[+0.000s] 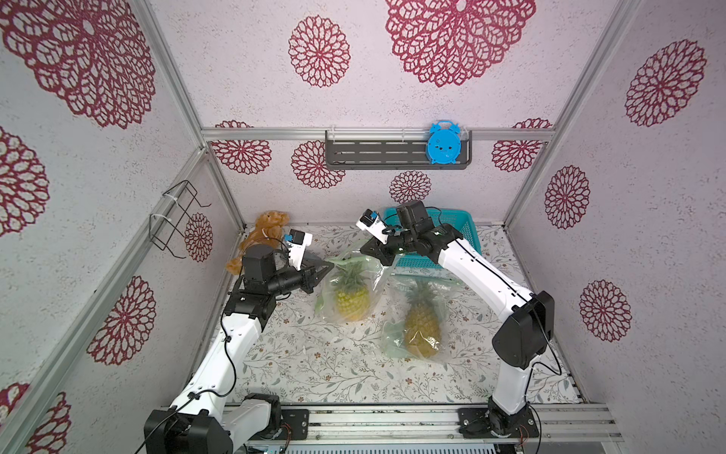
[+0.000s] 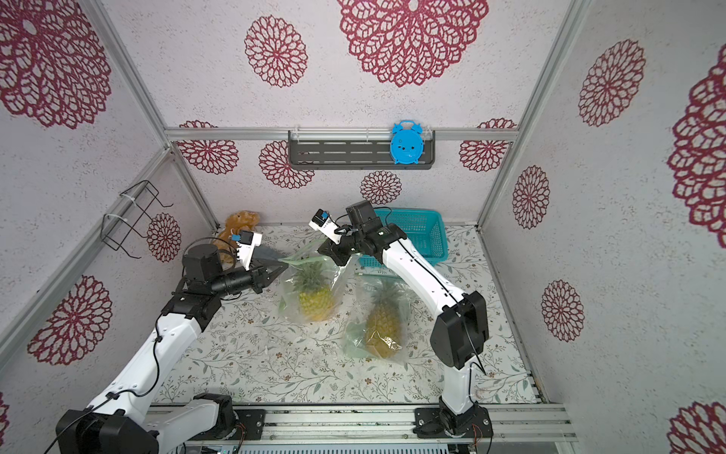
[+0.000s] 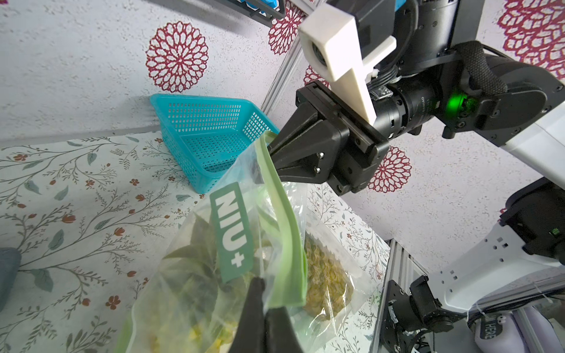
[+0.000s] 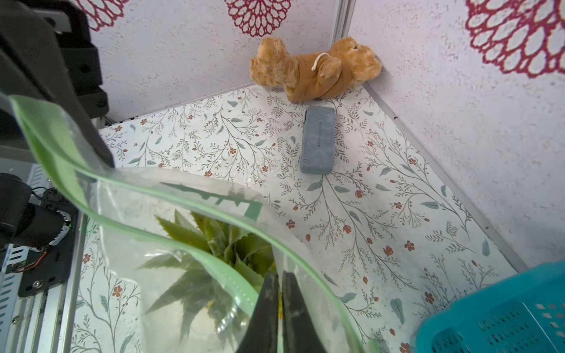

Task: Open the zip-top bag and take out the pineapple
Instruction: Pick up the pineapple from the zipper food storage bag.

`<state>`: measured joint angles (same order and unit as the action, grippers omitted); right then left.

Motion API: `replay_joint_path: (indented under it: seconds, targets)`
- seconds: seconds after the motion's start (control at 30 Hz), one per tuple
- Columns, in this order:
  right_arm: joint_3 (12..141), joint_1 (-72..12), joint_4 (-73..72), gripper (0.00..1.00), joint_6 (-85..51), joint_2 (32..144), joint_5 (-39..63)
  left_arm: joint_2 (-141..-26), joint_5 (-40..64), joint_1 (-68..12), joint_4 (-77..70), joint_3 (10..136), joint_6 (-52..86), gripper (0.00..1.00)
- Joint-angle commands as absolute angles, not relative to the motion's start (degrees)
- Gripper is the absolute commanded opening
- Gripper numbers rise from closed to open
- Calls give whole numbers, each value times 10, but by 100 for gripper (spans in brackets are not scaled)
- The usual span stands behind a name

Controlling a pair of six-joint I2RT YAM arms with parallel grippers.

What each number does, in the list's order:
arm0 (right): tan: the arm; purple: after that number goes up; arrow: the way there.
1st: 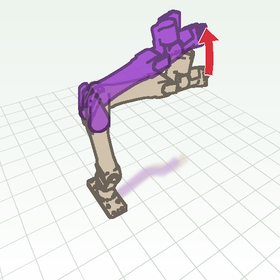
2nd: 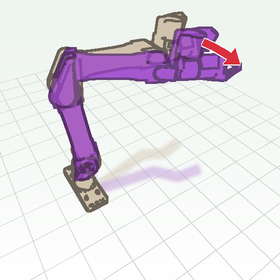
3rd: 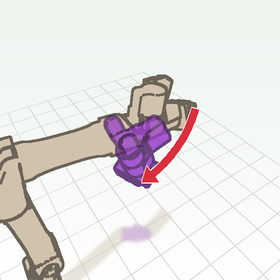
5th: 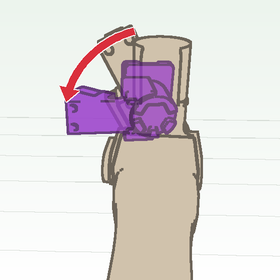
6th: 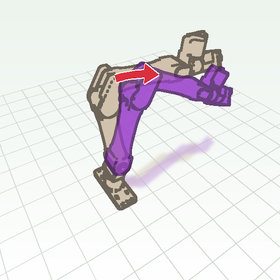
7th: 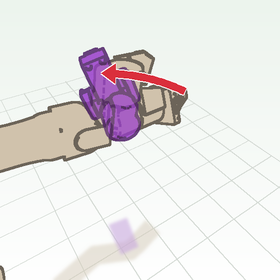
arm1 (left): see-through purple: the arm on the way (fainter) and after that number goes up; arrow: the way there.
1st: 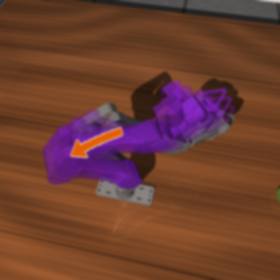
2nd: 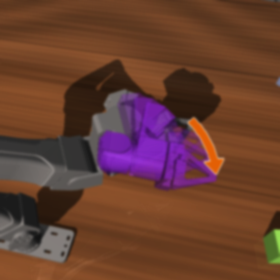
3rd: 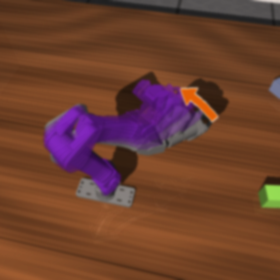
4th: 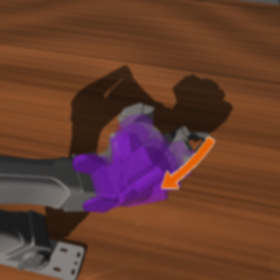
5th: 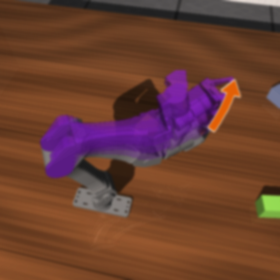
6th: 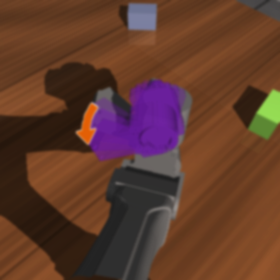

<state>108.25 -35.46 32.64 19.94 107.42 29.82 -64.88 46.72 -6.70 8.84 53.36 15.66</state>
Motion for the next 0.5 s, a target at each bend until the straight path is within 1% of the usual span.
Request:
replay_joint_path:
  seconds: [0.0,0.13,0.33,0.47]
  targets:
    - [1128,-359,367,10,211,1085,278,-655,481,-67,100,549,143,0]
    - [1156,-360,403,14,227,1111,276,-657,489,-68,102,551,141,0]
    - [1208,-367,471,20,262,1151,302,-660,491,-67,103,552,141,0]
    - [1220,-369,505,27,284,1159,332,-661,487,-67,105,553,141,0]
